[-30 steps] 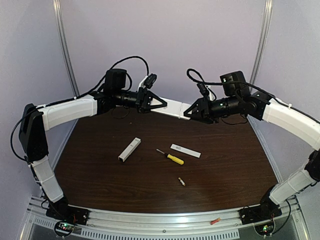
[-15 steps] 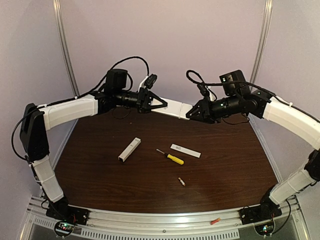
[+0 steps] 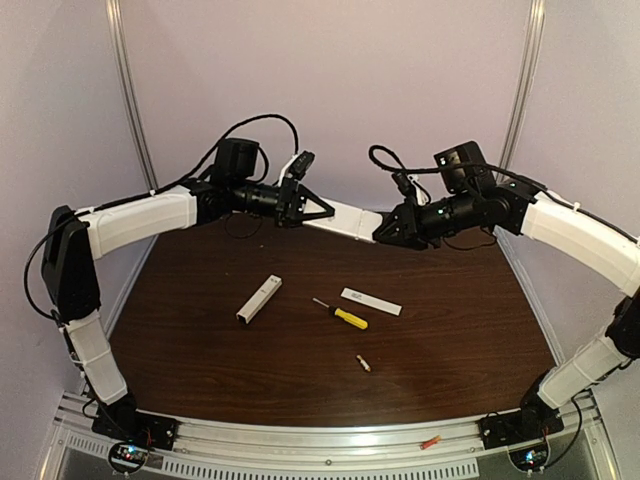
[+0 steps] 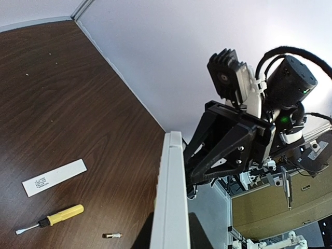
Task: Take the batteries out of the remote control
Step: Remove the battery cover from the remote control, then place the remote control without the battery cover at the center of the board.
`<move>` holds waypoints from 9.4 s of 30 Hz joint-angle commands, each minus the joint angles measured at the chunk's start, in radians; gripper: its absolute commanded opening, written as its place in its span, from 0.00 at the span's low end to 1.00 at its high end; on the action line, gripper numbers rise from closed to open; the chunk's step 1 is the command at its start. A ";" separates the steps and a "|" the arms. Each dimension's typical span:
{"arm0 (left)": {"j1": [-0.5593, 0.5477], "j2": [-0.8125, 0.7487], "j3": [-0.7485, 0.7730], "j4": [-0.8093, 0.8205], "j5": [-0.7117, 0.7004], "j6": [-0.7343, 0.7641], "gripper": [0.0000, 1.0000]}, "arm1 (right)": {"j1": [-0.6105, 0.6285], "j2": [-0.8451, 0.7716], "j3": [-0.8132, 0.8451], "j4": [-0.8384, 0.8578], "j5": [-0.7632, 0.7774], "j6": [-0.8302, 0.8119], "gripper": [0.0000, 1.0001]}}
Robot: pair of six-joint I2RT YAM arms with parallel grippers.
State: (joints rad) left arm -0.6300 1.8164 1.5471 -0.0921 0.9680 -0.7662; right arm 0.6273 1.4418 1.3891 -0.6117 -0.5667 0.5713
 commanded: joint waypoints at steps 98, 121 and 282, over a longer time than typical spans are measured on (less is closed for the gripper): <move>0.024 0.044 -0.228 -0.262 -0.166 0.229 0.00 | 0.081 0.492 -0.137 0.442 -0.128 0.183 0.65; 0.024 0.020 -0.231 -0.235 -0.174 0.206 0.00 | 0.081 0.487 -0.159 0.318 -0.039 0.137 0.31; 0.013 -0.059 -0.671 -0.094 -0.196 0.075 0.04 | 0.089 0.016 -0.356 -0.066 0.189 0.044 0.74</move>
State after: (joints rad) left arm -0.6144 1.7420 0.9104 -0.2077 0.8093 -0.6575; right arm 0.7177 1.4929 1.0519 -0.6647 -0.4210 0.6025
